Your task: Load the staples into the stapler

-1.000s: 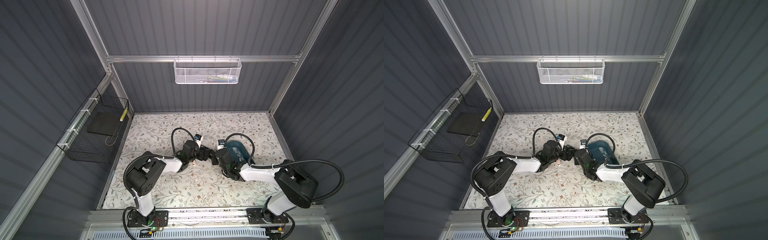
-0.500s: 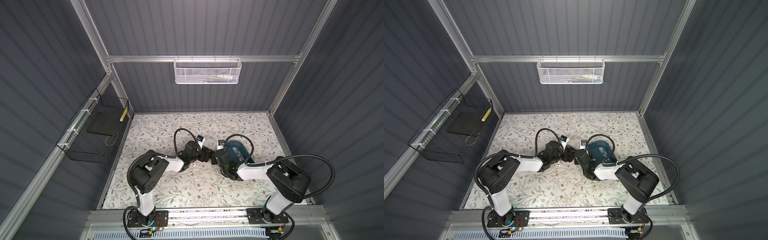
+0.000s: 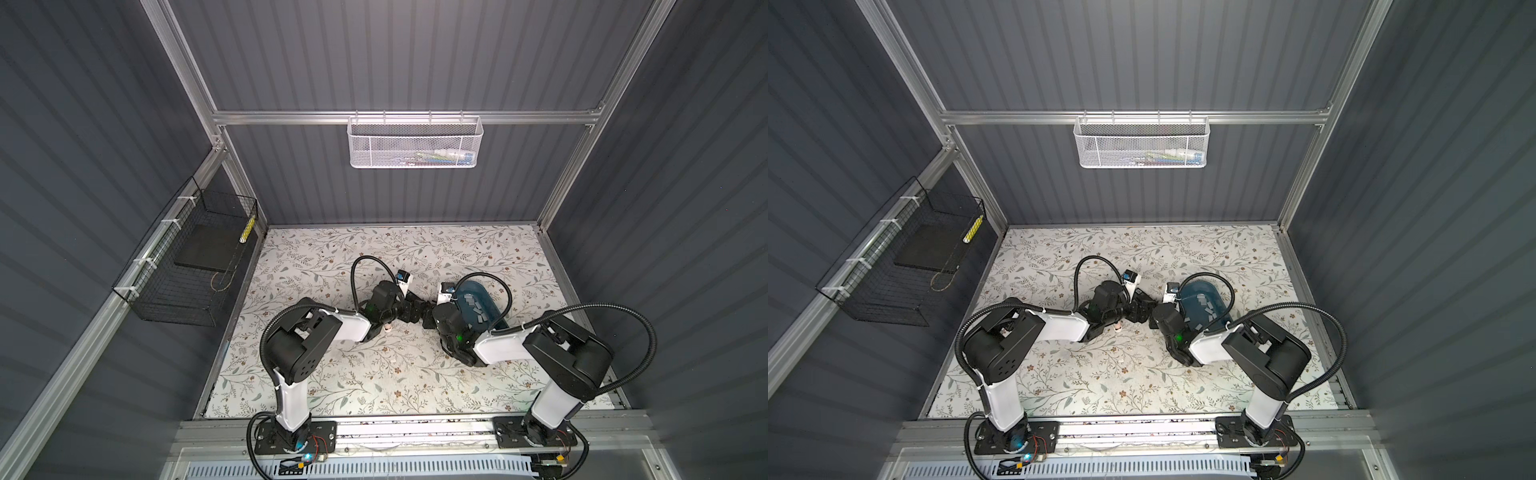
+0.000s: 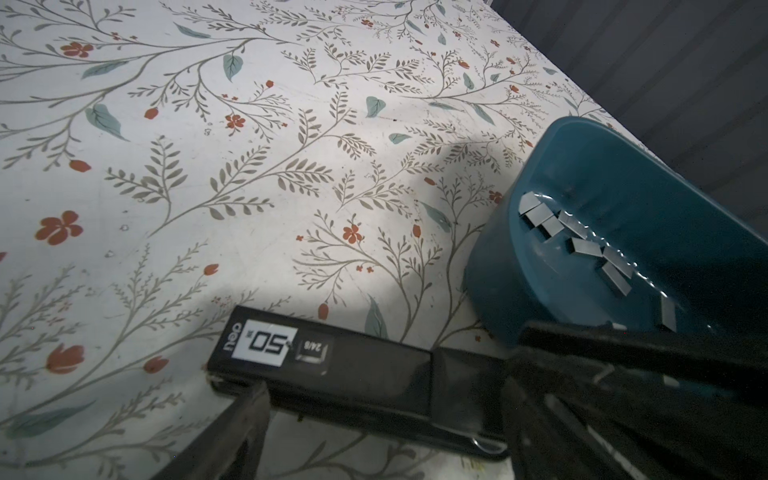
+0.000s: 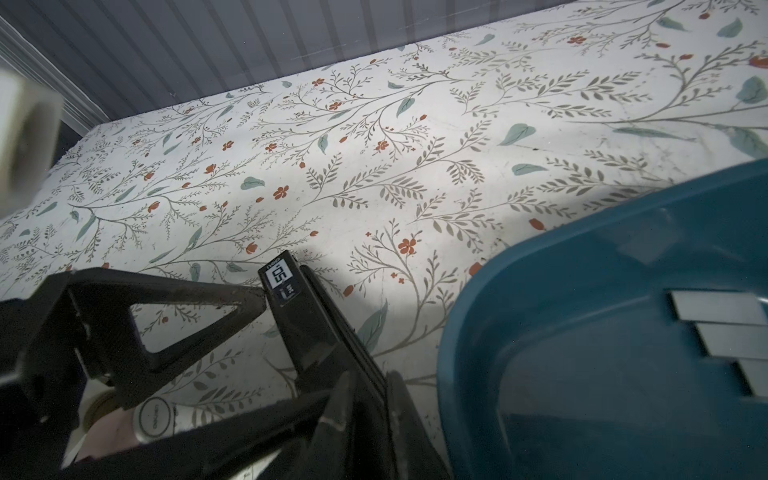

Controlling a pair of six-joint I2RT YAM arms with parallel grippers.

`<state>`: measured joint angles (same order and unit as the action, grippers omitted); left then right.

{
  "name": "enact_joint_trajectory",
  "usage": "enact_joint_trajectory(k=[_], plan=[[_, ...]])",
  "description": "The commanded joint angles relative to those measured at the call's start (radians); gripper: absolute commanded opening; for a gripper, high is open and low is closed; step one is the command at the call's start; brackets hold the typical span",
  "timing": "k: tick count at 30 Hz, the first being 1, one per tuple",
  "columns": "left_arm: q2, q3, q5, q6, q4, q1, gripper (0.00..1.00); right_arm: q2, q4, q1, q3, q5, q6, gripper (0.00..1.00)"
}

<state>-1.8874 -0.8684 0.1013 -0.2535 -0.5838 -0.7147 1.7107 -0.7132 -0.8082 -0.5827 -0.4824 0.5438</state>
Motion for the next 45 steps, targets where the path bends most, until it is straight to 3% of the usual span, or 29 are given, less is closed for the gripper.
enact_joint_trajectory(k=[1,11,31,45], plan=[[-0.03,-0.021,0.009,0.019,0.018,-0.007,0.87,0.063,0.199,-0.005,0.047,0.057,0.031,0.18],[-0.053,-0.041,0.001,0.027,0.03,-0.008,0.86,0.078,0.389,-0.005,-0.037,0.007,0.079,0.17],[-0.089,-0.048,-0.009,0.029,0.019,-0.007,0.86,0.08,0.444,-0.013,-0.048,0.002,0.074,0.14],[-0.078,-0.047,0.006,0.033,0.009,-0.007,0.86,-0.167,0.633,-0.02,-0.107,0.037,0.047,0.34]])
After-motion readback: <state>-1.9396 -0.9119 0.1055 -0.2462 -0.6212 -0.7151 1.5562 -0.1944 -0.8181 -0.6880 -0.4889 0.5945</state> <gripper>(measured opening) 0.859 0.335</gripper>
